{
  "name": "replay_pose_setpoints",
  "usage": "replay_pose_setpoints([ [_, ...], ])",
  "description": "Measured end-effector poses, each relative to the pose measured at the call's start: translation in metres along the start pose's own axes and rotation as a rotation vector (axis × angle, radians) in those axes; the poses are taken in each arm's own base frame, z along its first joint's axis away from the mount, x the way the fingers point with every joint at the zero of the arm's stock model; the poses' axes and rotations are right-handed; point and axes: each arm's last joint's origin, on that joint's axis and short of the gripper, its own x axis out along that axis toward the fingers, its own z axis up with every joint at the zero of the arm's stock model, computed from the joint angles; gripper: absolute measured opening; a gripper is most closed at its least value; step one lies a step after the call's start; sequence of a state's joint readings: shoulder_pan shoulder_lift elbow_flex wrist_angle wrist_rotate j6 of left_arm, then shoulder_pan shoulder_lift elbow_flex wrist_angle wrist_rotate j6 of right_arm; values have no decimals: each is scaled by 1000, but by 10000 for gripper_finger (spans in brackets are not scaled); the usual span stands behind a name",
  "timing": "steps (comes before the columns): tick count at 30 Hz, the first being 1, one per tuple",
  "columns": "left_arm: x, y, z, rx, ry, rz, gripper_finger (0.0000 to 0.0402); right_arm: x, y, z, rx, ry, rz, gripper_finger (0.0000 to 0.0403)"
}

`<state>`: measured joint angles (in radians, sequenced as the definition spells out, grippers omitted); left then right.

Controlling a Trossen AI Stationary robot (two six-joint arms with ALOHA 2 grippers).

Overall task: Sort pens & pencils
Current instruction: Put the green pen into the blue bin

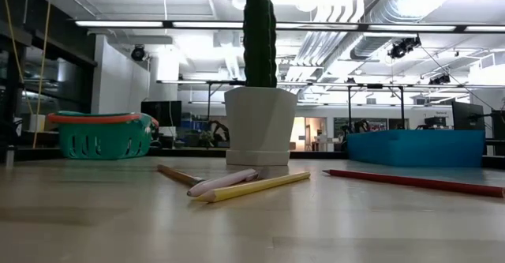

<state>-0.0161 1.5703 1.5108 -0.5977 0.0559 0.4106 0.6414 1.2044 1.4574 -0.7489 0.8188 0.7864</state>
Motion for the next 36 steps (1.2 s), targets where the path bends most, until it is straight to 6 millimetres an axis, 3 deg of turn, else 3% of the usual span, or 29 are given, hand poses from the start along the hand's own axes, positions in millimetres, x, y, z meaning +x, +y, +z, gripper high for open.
replay_pose_setpoints([
  [5,-24,11,30,12,-158,63,37,-1,7,8,-81,-78,39,78],
  [12,-49,24,53,8,-270,128,37,-2,5,13,-136,-160,-49,78],
  [18,-55,34,57,-15,-336,164,37,1,5,14,-172,-143,-27,78],
  [25,-58,49,55,-68,-381,183,37,4,13,26,-167,-162,142,89],
  [36,-71,55,58,-101,-467,175,37,14,4,38,-231,-221,84,147],
])
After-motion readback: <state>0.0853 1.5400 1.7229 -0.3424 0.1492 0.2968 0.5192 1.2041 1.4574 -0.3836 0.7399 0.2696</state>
